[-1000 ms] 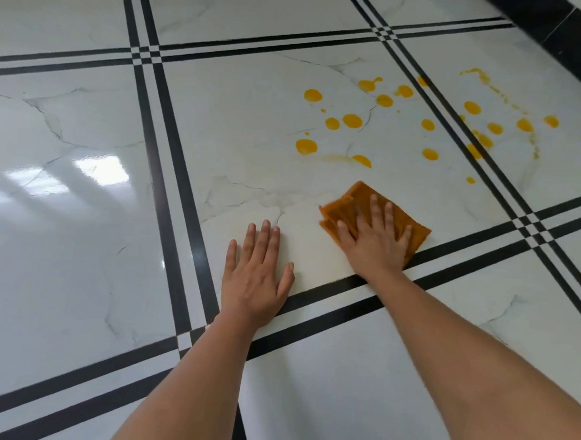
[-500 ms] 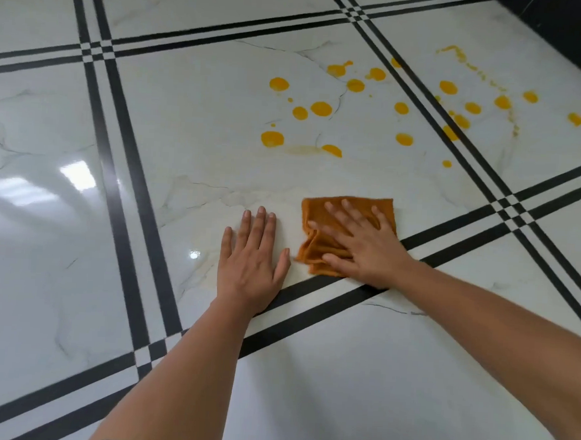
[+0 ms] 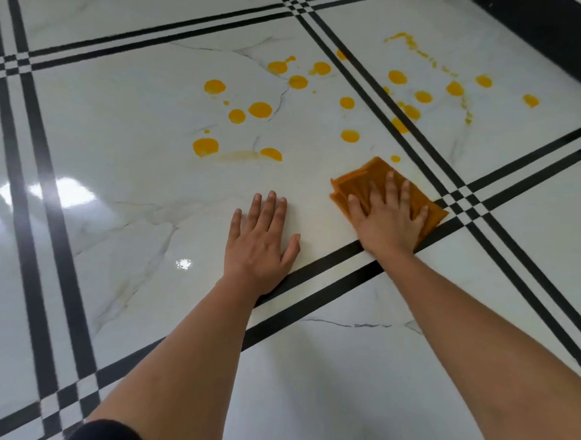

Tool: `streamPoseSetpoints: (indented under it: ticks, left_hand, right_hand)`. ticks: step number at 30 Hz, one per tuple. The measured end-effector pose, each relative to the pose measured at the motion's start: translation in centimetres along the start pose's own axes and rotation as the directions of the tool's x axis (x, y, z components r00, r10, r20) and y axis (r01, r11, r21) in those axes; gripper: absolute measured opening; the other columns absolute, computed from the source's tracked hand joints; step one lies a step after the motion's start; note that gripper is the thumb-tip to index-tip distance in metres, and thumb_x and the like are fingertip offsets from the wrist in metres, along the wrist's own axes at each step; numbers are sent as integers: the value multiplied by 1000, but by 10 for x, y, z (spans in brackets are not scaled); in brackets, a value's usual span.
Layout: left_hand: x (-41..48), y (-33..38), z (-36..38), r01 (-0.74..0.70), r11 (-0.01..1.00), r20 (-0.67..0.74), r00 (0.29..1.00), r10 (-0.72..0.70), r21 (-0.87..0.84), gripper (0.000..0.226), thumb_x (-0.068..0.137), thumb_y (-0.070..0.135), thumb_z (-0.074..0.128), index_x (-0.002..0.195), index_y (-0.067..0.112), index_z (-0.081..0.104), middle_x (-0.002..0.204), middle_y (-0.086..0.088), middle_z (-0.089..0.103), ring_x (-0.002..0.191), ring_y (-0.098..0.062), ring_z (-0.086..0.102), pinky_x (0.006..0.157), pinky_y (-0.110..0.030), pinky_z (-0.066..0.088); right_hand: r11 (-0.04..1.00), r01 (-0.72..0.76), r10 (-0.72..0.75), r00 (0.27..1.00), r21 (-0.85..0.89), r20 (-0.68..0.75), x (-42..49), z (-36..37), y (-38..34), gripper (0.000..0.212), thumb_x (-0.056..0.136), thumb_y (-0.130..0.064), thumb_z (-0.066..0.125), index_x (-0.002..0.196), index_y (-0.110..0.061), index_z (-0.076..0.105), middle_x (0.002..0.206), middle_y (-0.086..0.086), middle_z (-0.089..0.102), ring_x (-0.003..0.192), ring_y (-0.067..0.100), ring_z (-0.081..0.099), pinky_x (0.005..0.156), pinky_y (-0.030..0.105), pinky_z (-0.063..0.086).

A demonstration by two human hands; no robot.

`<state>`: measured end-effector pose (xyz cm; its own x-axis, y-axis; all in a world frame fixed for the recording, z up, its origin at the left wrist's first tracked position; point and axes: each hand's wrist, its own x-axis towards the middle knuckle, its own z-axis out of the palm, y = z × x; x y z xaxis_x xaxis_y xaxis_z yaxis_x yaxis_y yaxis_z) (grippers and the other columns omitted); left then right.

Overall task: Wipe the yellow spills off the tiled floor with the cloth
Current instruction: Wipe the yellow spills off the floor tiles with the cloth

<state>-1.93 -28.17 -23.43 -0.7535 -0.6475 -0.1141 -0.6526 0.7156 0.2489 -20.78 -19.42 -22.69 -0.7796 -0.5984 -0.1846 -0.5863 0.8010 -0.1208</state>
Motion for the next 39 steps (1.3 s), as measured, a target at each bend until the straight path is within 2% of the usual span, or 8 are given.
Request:
streamPoseSetpoints:
  ticks: [5,10,15,19,22,29,33,39]
  left_hand:
    - [12,19,5,-108,992,32,994,107,59,80,76,60,-8,147,23,-6,157,3,-7,143,-15,-12,113,-38,-8]
    - [16,40,8,-102,993,80,992,97,59,67,91,55,9,147,23,-9,156,3,-11,142,-15,-14,113,-38,-9]
    - [17,51,14,-76,996,29,997,75,38,74,84,59,1,148,22,-4,157,2,-6,143,-16,-11,113,-39,-8]
    - [-8,65,19,-34,999,36,999,35,-10,73,84,55,1,148,20,0,157,0,-3,143,-15,-10,113,-37,-9]
    - [-31,77,21,13,999,58,998,-10,-50,73,83,53,-1,148,19,-1,157,-1,-3,143,-16,-10,113,-37,-10]
    - [-39,100,-3,111,991,214,972,-94,-70,61,96,46,16,148,17,2,157,-3,-1,144,-18,-7,114,-41,-4]
    - [-56,128,-46,261,953,278,937,-212,-155,60,97,45,16,148,17,3,157,-3,2,144,-18,-5,114,-40,-2]
    - [-105,172,-171,411,860,328,892,-311,-302,58,98,44,17,148,18,6,157,-2,7,144,-18,0,115,-40,2]
  right_hand:
    - [894,431,-426,902,-124,63,-26,3,26,66,82,-71,4,143,-49,-3,159,-5,-4,146,20,-6,111,58,0]
    - [999,48,-48,999,12,6,4,-4,41,61,91,-63,13,147,-39,7,159,-4,-2,145,23,-8,112,59,-2]
    - [953,301,-301,954,-30,-5,-46,3,52,66,84,-70,7,145,-46,12,159,-6,5,146,21,0,111,57,1]
    - [972,220,-205,965,82,-161,-57,0,47,49,91,-56,40,133,-34,50,148,8,36,138,33,27,103,62,22]
    - [986,161,-141,947,49,-290,-74,-1,40,53,85,-53,53,125,-19,57,122,15,55,113,35,50,88,52,40]
    - [987,156,-156,988,21,-17,-68,-28,29,24,98,-25,44,114,-11,55,119,9,54,113,26,48,91,38,40]
    - [978,-32,-4,984,205,176,-76,-75,32,19,96,-22,48,100,-8,60,102,9,59,96,24,59,82,35,50]
    - [676,-463,191,862,573,470,-143,-210,37,21,89,-17,57,77,0,58,80,17,65,81,29,65,72,38,56]
